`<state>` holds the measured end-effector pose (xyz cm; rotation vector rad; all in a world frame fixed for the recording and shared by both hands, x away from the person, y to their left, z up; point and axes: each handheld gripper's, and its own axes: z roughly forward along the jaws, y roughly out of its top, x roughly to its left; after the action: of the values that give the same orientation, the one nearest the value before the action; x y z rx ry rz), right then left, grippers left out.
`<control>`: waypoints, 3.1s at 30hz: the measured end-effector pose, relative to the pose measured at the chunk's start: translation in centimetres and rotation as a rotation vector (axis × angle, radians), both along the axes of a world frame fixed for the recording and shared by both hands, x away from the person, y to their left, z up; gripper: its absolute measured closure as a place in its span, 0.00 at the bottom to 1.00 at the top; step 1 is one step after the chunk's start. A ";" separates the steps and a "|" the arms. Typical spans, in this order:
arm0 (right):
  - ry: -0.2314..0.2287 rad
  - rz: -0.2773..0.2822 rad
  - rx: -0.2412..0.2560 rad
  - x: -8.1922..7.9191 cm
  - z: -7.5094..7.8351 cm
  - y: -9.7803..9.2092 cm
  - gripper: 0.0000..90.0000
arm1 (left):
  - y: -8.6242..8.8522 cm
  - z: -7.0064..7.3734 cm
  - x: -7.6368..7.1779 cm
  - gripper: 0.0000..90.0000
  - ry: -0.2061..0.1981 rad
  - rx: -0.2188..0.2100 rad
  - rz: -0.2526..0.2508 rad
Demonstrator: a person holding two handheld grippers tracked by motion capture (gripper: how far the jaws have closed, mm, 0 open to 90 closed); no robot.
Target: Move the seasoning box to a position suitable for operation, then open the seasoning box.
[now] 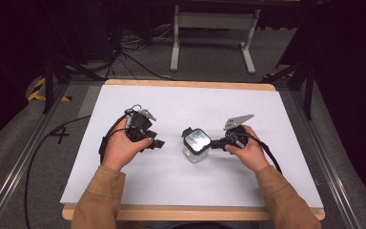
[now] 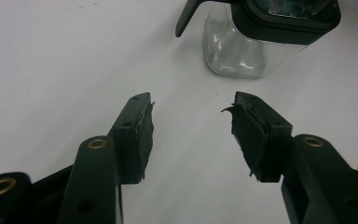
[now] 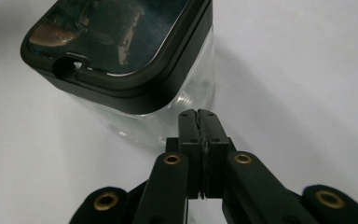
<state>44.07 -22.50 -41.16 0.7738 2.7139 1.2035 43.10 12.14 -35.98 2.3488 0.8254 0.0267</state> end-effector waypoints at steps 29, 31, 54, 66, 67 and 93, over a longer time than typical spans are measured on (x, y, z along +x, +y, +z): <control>0.026 0.113 -0.067 -2.5 1.2 1.4 1.00 | -0.5 0.7 0.6 0.59 -0.060 -0.096 -0.035; 0.019 0.091 -0.054 -2.5 1.6 0.8 1.00 | -0.7 1.1 0.6 0.63 -0.081 -0.151 -0.062; -0.006 -0.011 -0.009 -4.9 2.1 -2.7 1.00 | -6.1 1.3 3.3 0.95 -0.162 -0.204 -0.196; -0.004 -0.025 -0.010 -5.5 1.9 -3.4 1.00 | -7.5 -0.2 4.4 0.98 -0.141 -0.220 -0.223; -0.004 -0.024 -0.009 -5.6 1.9 -3.4 1.00 | -7.6 -0.2 4.4 0.98 -0.137 -0.213 -0.221; -0.012 -0.006 -0.006 -5.8 2.0 -2.4 0.99 | -7.8 -0.8 4.8 1.00 -0.104 -0.246 -0.186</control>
<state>38.30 -24.94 -39.20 0.7703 2.7025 1.1948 47.85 4.33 -36.75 2.1616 0.5259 -0.0291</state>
